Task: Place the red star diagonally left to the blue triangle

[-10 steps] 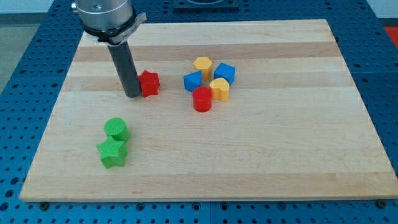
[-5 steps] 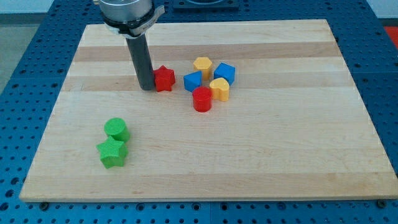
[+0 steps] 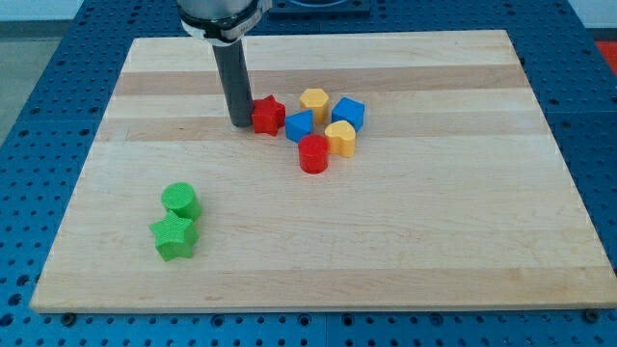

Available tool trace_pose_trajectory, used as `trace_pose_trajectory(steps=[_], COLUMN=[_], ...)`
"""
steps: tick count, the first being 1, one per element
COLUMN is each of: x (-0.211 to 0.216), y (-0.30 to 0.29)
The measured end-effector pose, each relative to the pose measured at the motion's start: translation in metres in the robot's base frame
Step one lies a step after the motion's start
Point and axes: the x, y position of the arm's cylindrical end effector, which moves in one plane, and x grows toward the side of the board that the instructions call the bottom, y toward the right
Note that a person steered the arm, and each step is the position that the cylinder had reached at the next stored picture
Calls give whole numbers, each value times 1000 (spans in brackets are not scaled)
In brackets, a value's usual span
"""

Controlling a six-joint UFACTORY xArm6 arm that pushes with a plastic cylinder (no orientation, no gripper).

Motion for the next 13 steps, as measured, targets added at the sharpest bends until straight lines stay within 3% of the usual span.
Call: trace_pose_trajectory(steps=[5,8,9,12,13], x=[-42,-99,-84,33,38], y=[-1,-29,-43,-39,-22])
